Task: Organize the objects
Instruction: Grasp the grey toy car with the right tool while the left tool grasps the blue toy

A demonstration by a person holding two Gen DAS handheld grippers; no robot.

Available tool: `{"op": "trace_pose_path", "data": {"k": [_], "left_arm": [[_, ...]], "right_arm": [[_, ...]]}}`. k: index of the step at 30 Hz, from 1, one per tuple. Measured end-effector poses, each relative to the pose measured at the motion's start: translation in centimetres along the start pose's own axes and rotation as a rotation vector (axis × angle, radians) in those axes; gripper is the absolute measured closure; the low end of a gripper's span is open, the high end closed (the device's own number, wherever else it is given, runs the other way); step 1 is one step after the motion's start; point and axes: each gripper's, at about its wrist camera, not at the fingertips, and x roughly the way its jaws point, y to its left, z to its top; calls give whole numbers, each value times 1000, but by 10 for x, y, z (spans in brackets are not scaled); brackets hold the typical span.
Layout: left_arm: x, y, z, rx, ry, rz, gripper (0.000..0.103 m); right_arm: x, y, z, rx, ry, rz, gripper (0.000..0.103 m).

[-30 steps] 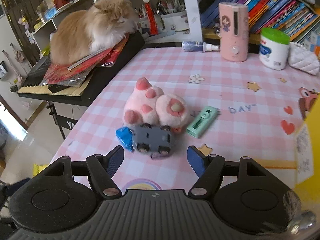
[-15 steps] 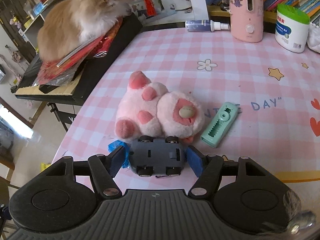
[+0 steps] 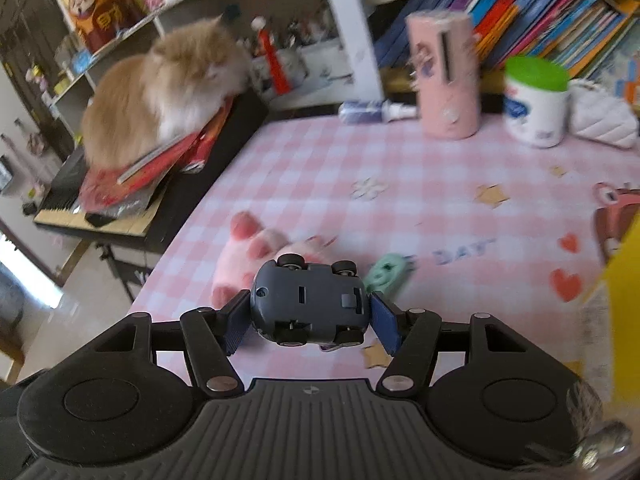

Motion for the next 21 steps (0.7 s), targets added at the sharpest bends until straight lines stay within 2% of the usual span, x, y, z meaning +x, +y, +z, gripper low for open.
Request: {"op": "trace_pose_path", "data": {"k": [5,7,11,13,17,21], "left_arm": [[24,-6,11,-17,14,-11,36],[35,-12,14,17,31,12,44],[48,-20,17,69,32,39,54],[53,-21,18,78,40,44,75],[47,-16,16,61,33,34,79],[21,-5,15,11,7,-14,80]], "right_arm": [[-15,-12,-3,-24,-25,-35,43],[-18,-14,-6,-40,-26,-36,43],[-23,-19,-10,-49,-20,-40,43],[-26,-21,-11,-47,-21,-46,43],[-29,-25,-14,-38,-15,-61,43],[-35,-22,-16,-57,-19,-69,43]]}}
